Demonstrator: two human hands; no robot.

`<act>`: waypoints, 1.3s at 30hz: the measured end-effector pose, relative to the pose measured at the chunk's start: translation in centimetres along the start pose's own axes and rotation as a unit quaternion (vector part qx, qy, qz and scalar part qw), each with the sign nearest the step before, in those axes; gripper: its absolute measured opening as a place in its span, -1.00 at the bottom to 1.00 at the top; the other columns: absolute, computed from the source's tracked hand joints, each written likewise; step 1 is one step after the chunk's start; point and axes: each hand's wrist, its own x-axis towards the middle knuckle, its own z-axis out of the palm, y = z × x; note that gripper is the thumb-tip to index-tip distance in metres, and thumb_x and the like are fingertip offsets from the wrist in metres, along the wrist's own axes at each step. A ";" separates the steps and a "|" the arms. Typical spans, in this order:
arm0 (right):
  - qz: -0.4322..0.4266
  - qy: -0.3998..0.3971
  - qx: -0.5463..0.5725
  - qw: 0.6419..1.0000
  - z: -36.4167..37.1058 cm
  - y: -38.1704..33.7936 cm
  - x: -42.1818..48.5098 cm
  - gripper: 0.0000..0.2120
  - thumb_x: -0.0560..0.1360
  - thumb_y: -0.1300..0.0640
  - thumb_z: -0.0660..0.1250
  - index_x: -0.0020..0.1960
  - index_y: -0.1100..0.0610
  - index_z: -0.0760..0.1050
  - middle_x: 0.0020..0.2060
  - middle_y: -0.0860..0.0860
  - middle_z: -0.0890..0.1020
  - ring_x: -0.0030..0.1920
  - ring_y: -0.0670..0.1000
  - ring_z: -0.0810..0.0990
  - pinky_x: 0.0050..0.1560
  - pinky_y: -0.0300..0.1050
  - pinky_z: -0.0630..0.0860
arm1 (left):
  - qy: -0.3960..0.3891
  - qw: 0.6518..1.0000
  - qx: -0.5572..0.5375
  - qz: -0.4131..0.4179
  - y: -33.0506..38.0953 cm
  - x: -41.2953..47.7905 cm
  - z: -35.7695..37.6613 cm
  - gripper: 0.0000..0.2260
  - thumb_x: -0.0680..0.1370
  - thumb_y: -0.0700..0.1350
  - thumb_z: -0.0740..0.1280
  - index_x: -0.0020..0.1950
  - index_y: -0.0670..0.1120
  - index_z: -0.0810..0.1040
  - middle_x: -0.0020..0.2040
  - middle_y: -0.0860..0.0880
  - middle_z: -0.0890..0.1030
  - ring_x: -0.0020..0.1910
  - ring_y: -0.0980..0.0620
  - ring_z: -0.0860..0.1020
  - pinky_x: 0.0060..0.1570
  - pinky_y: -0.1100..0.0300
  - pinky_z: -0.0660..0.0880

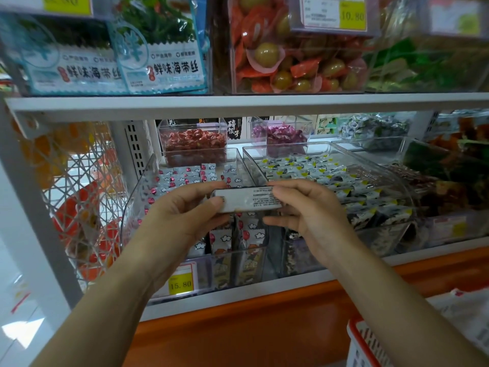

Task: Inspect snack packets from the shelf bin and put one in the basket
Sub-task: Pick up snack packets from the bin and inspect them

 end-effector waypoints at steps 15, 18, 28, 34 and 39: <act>-0.113 0.033 -0.124 0.985 0.8 0.4 -0.5 -0.83 0.47 0.23 0.37 -0.30 0.22 0.53 -0.38 -0.01 0.60 -0.28 -0.05 0.64 -0.33 -0.12 0.63 | 0.109 0.982 0.154 0.029 -0.9 0.3 0.7 -0.91 0.47 -0.06 0.37 -0.14 0.01 0.67 -0.17 0.03 0.68 -0.15 0.03 0.64 -0.29 0.34 0.53; -0.119 0.028 -0.134 0.983 0.9 0.7 -0.5 -0.83 0.46 0.22 0.37 -0.30 0.19 0.54 -0.36 0.00 0.60 -0.24 0.00 0.64 -0.28 0.02 0.65 | 0.137 0.977 0.156 0.054 -0.8 0.3 0.7 -0.87 0.48 -0.07 0.36 -0.25 0.01 0.67 -0.25 0.08 0.67 -0.25 0.11 0.63 -0.38 0.36 0.51; -0.142 -0.044 -0.162 0.976 0.5 0.1 0.2 -0.73 0.43 0.25 0.39 0.03 -0.06 0.56 -0.09 -0.06 0.67 -0.11 -0.03 0.67 -0.13 -0.23 0.61 | 0.145 0.985 0.083 0.042 -0.4 1.8 0.2 -0.78 0.57 -0.06 0.26 -0.19 -0.07 0.63 -0.25 0.04 0.67 -0.26 0.15 0.64 -0.30 0.28 0.58; -0.141 0.117 -0.125 0.975 -0.7 0.5 1.5 -0.92 0.49 0.21 0.36 -0.19 0.13 0.57 -0.29 -0.02 0.62 -0.25 -0.06 0.66 -0.13 -0.12 0.64 | 0.088 0.840 0.514 0.149 -1.6 4.0 -1.4 -0.72 0.59 -0.16 0.22 0.28 -0.10 0.52 0.25 -0.05 0.54 0.19 -0.06 0.49 0.14 0.21 0.35; -0.122 0.142 -0.147 0.971 -0.2 1.1 1.9 -0.91 0.47 0.16 0.38 -0.11 0.20 0.56 -0.24 -0.03 0.63 -0.28 -0.11 0.67 -0.05 0.11 0.62 | -0.076 0.712 0.694 0.070 -3.8 6.2 -1.2 -0.64 0.62 0.00 0.06 0.43 0.07 0.31 0.50 0.12 0.20 0.51 0.07 -0.01 0.42 -0.16 -0.06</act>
